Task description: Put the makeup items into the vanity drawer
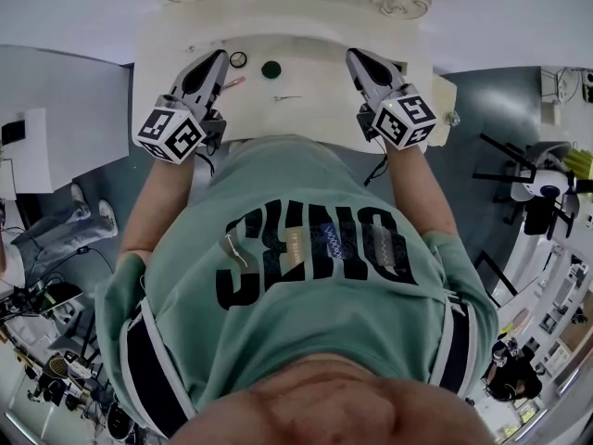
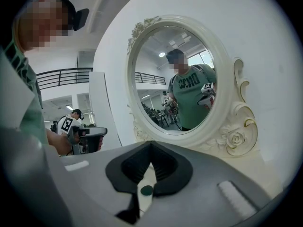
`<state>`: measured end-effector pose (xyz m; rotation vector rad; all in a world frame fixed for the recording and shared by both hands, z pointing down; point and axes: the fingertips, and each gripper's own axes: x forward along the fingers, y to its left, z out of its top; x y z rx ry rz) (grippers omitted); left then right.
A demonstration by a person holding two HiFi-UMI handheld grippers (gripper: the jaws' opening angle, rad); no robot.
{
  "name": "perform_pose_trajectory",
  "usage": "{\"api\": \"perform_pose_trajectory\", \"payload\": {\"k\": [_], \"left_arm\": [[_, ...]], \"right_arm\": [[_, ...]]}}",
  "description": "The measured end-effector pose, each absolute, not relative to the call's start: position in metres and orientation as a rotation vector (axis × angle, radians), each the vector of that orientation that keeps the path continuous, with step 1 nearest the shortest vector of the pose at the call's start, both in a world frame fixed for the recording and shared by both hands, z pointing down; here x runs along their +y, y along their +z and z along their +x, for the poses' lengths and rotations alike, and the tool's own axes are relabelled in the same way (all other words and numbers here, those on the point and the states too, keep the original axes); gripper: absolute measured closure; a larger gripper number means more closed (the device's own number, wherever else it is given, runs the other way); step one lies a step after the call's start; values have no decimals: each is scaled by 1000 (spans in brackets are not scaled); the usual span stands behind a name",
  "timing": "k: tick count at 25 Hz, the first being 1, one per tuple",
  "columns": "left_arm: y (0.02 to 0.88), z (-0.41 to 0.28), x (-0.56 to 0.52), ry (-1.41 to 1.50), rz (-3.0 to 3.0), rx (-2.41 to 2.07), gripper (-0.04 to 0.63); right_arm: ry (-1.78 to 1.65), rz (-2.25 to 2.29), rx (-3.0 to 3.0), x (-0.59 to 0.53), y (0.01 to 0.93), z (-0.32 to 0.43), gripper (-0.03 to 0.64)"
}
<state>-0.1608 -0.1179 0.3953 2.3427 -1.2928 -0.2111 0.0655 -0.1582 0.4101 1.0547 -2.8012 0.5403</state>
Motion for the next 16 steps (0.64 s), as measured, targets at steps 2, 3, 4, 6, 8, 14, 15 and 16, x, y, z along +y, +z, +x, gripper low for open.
{"api": "perform_pose_trajectory", "payload": {"k": [2,3,4,6,8,14,15,16], "left_arm": [[395,-161,-118,-211,2341,-1292,597],[395,-161,-118,-211,2341,-1291,595],[394,-161,-118,-210,2341,-1290,597],[394,-160,-118,-211,2342,-1288,597],[394,-159,-118,-210,2344,-1287,597],[398,-158,-119,-209,2344,-1284,597],[398,-158,-119,-209,2344,-1285,597],[398,-158,-120,-208,2345,-1285,597]], "right_arm": [[541,1053,-2801,-158,410,65,611],[540,1052,-2801,-158,409,64,611],[539,1051,-2802,-158,408,64,611],[536,1050,-2803,-159,408,64,611],[533,1049,-2805,-159,408,64,611],[532,1047,-2805,-160,411,64,611],[531,1046,-2805,-160,411,64,611],[530,1046,-2805,-161,411,64,611]]}}
